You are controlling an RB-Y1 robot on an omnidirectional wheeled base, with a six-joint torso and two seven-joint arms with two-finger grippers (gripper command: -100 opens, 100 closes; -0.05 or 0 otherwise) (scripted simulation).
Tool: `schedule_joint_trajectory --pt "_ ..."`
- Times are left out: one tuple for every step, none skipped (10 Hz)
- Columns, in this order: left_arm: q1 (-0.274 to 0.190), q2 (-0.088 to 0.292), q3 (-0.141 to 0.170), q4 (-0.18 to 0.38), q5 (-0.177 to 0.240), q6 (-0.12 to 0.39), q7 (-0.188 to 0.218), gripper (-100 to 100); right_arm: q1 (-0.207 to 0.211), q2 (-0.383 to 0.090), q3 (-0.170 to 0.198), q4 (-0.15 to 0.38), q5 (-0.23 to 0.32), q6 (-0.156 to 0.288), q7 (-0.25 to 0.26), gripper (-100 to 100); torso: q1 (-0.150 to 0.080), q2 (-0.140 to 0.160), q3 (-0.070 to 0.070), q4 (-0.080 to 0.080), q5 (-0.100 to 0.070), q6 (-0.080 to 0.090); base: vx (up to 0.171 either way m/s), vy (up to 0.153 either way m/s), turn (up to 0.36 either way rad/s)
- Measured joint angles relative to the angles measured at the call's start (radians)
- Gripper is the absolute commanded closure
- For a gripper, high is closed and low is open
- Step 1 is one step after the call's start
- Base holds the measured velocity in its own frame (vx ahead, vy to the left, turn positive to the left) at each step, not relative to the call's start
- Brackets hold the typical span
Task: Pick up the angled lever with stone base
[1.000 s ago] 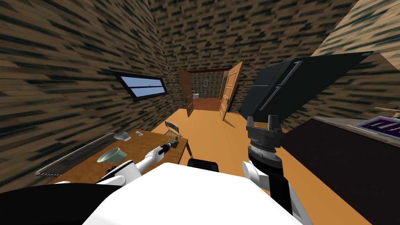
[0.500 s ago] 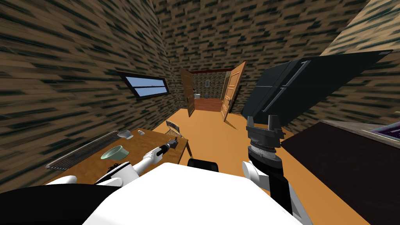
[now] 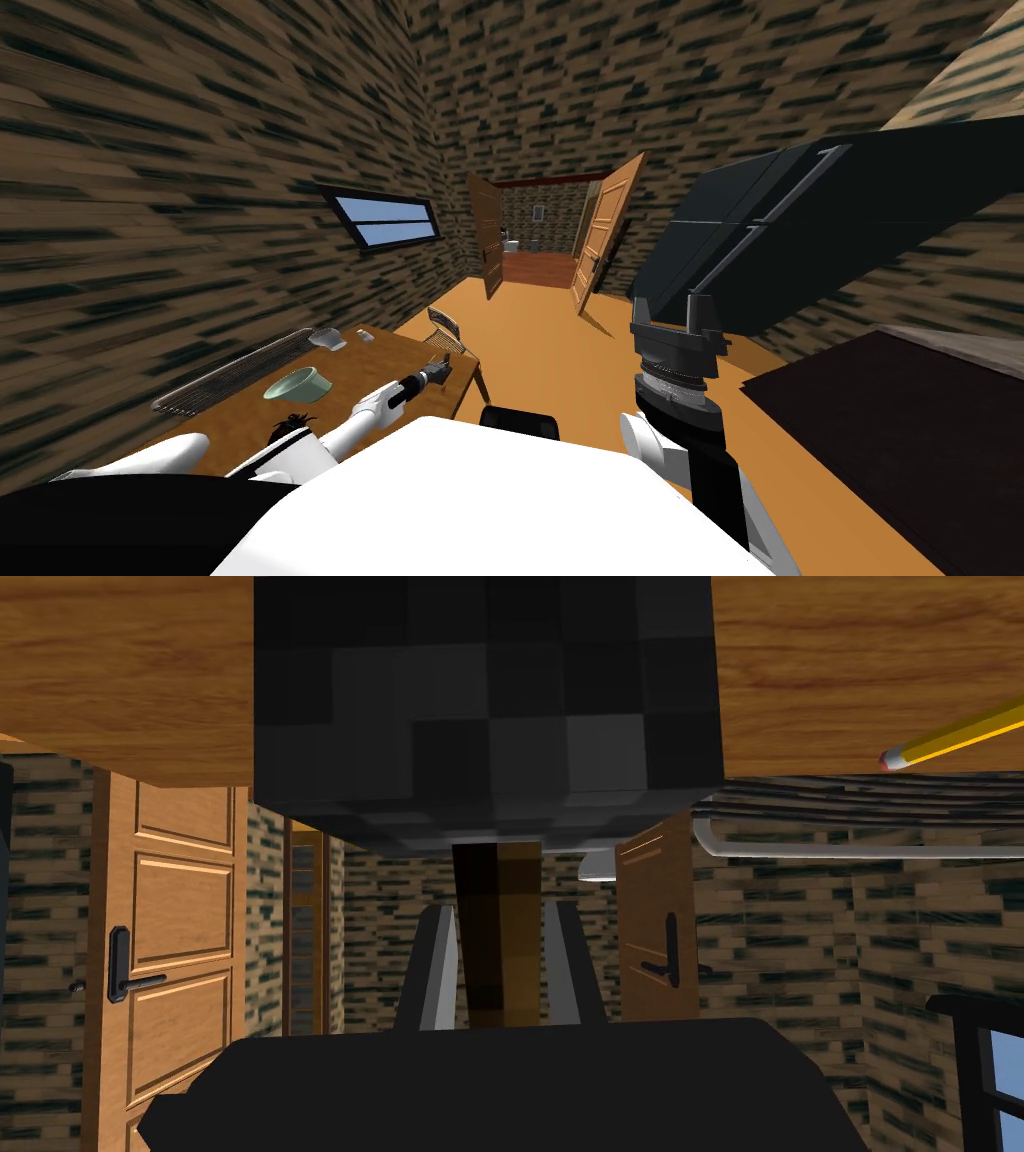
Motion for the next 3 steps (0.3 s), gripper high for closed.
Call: schedule_joint_trajectory --pt "0.018 0.009 0.013 -0.016 -0.026 -0.013 0.014 100 0.0 0.0 0.0 0.0 0.0 0.0 0.0 0 0.0 0.0 0.0 0.0 0.0 0.0 0.071 -0.06 0.093" --pt "0.034 0.016 0.026 -0.029 -0.053 -0.026 0.028 100 0.0 0.0 0.0 0.0 0.0 0.0 0.0 0 0.0 0.0 0.0 0.0 0.0 0.001 0.027 -0.027 0.024" --pt "0.036 0.017 0.027 -0.03 -0.056 -0.029 0.031 0 0.0 0.0 0.0 0.0 0.0 0.0 0.0 0 0.002 0.002 0.001 0.001 0.0 0.001 0.005 -0.006 -0.004"
